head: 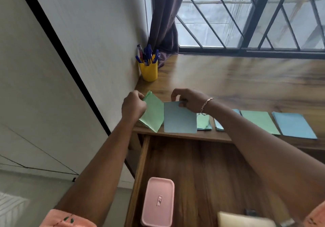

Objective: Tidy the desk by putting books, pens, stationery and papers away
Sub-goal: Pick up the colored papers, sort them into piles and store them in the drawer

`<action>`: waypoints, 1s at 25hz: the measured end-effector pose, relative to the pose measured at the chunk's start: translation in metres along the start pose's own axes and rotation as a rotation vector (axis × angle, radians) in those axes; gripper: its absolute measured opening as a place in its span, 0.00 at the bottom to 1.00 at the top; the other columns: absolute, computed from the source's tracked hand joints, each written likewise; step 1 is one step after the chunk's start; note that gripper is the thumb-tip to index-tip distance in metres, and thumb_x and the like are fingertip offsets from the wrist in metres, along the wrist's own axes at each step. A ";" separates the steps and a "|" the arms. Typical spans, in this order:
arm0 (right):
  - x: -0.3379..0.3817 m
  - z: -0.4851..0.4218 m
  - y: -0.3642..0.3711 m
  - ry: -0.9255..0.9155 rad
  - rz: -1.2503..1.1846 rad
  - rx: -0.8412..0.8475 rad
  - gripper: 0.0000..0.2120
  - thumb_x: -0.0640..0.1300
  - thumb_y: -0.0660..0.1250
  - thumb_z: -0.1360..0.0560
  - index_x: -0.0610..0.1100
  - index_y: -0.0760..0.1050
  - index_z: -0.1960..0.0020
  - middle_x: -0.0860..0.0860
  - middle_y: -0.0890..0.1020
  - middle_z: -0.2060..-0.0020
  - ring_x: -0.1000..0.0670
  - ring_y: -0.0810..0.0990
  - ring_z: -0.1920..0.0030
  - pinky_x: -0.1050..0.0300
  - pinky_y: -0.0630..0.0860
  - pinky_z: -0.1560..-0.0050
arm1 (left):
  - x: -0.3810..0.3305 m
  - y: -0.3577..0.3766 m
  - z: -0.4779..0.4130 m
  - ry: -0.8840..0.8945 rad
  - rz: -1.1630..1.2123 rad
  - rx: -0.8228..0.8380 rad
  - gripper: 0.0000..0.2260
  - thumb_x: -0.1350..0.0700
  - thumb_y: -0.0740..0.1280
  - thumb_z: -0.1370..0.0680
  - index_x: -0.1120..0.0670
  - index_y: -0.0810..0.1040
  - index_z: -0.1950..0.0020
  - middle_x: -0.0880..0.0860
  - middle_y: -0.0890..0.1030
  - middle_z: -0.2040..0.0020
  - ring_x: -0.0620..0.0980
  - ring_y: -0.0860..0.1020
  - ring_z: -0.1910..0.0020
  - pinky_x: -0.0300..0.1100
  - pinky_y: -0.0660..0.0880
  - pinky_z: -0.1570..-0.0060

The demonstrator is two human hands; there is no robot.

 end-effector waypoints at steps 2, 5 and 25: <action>-0.007 0.018 -0.008 0.027 -0.037 0.024 0.13 0.29 0.60 0.26 0.42 0.75 0.46 0.48 0.74 0.65 0.51 0.67 0.69 0.71 0.63 0.76 | -0.015 0.002 0.013 0.037 0.057 0.031 0.09 0.65 0.67 0.27 0.58 0.78 0.48 0.59 0.81 0.47 0.57 0.78 0.46 0.43 0.72 0.50; -0.027 0.055 -0.017 0.107 -0.092 0.060 0.12 0.29 0.60 0.26 0.44 0.73 0.50 0.52 0.70 0.72 0.54 0.65 0.71 0.71 0.62 0.75 | -0.041 0.025 0.034 0.127 0.099 0.163 0.07 0.66 0.68 0.29 0.57 0.78 0.54 0.60 0.82 0.50 0.58 0.79 0.48 0.43 0.72 0.55; -0.112 0.121 0.097 0.337 -0.160 0.226 0.11 0.35 0.64 0.25 0.45 0.76 0.45 0.51 0.75 0.57 0.53 0.74 0.55 0.63 0.68 0.55 | 0.037 0.105 0.087 -0.153 -0.249 0.423 0.04 0.60 0.65 0.24 0.56 0.77 0.50 0.56 0.81 0.48 0.56 0.78 0.47 0.44 0.72 0.52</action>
Point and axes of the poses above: each hand's wrist, its own z-axis away from the middle knuckle, its own y-axis out of the palm, x = y × z, the point moved 3 cm from there along -z, towards the middle knuckle
